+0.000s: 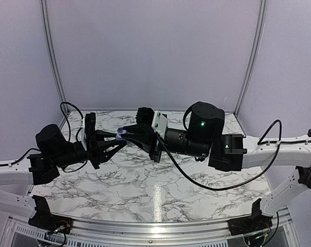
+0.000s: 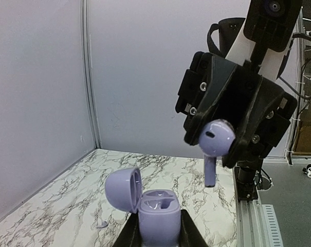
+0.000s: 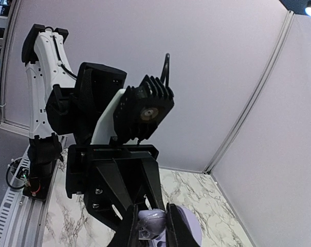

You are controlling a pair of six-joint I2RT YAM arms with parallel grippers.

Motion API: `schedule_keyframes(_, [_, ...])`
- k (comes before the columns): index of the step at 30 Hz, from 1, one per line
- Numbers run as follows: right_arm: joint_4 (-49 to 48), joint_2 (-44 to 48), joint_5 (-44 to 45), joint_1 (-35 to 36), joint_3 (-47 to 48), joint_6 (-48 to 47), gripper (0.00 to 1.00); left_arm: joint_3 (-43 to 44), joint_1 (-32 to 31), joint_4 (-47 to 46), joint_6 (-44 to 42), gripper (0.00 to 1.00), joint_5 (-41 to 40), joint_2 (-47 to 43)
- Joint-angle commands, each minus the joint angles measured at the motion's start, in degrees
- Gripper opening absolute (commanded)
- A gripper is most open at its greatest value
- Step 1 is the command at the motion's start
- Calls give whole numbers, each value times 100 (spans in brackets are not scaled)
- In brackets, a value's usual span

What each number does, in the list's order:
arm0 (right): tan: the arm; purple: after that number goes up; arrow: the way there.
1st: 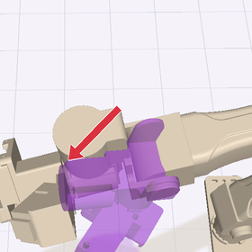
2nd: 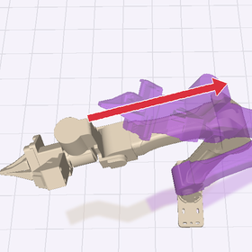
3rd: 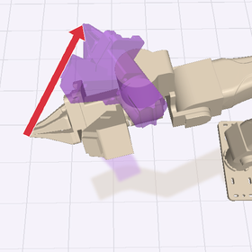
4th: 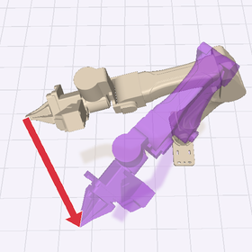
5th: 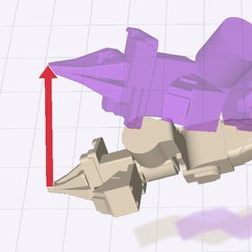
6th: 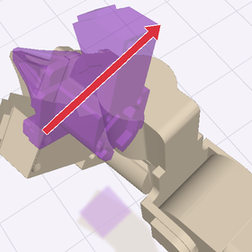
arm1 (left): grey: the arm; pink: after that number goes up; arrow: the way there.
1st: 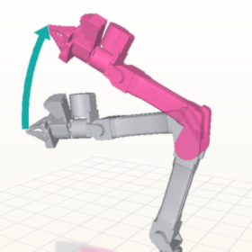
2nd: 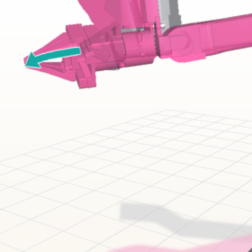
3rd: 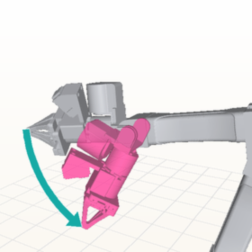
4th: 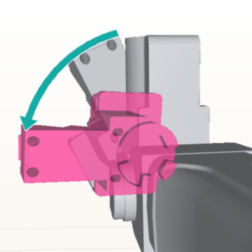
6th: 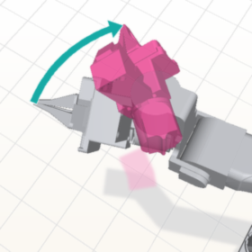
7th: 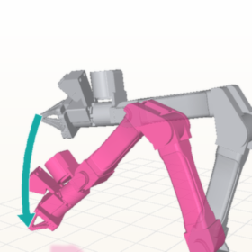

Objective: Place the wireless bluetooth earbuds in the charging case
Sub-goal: Insert the left earbud into the left side groove of the charging case.

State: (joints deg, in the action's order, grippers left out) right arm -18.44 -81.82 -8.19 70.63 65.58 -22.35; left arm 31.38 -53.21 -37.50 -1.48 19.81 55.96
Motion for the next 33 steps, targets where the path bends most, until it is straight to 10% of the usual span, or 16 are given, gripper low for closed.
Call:
schedule_keyframes(1, [-128,-44,495,30,297,38,6,194,-31,-338,112,0,-82,11])
schedule_keyframes(33, [76,-305,589,30,417,18,7,203,-67,-519,191,0,-183,-24])
